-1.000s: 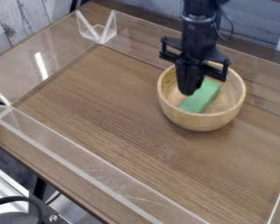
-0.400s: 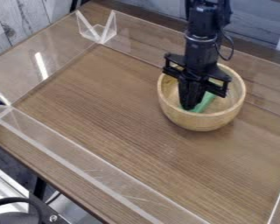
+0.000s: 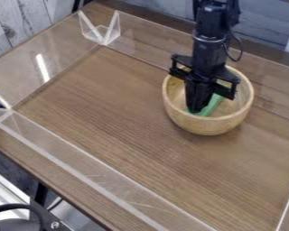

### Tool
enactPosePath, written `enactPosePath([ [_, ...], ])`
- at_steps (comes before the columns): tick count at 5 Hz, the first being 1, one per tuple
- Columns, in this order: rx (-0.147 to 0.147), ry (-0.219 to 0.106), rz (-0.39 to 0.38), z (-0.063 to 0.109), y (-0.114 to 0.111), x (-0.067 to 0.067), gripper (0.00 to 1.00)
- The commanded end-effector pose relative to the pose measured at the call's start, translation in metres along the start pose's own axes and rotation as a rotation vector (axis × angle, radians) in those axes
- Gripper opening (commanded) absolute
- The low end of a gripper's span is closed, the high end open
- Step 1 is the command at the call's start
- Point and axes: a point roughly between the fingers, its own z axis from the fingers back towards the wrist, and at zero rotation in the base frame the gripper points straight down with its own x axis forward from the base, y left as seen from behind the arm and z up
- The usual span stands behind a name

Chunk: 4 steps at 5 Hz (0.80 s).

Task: Remove the green block from inside the brown bowl and put it on the table

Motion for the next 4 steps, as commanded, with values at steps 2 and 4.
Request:
enactPosePath([
  [2, -0.004, -0.042, -0.010, 0.015, -0.005, 0.008, 1.00],
  [4, -0.013, -0.078, -0.008, 0.025, -0.005, 0.009, 0.00],
])
